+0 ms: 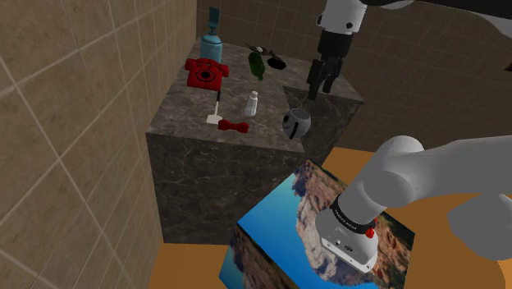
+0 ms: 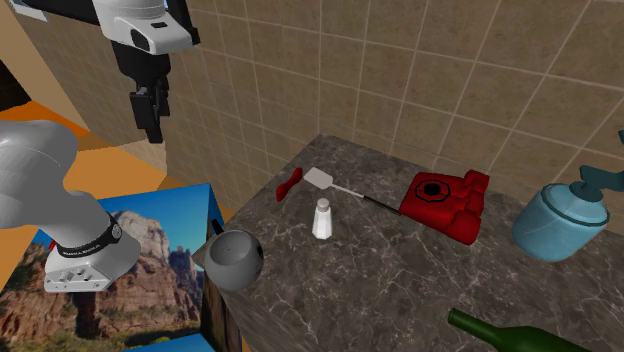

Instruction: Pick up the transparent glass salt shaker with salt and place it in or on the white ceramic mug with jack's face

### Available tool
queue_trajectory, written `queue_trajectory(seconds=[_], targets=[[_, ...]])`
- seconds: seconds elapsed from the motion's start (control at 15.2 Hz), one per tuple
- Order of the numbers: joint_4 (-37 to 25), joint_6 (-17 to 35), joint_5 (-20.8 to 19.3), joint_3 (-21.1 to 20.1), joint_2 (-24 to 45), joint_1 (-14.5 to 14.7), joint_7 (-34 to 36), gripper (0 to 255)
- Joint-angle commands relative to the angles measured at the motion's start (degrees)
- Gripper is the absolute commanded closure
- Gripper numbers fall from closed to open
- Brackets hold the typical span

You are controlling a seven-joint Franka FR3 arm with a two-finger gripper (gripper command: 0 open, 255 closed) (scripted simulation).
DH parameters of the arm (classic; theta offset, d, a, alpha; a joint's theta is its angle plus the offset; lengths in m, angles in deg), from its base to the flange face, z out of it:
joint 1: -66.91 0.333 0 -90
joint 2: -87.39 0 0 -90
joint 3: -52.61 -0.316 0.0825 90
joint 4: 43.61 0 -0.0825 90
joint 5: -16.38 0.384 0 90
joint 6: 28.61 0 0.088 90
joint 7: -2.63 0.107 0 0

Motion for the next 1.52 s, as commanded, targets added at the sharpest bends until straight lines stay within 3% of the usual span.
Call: queue_trajectory(seconds=[0.0, 0.73, 1.45], targets=[[0.0, 0.0, 0.0, 0.0, 0.0, 0.0, 0.0, 0], [-3.8, 19.7, -1.0, 6.2, 19.7, -0.8, -6.7, 0], [-17.0, 32.4, 4.4, 10.7, 42.6, -1.0, -15.2, 0]])
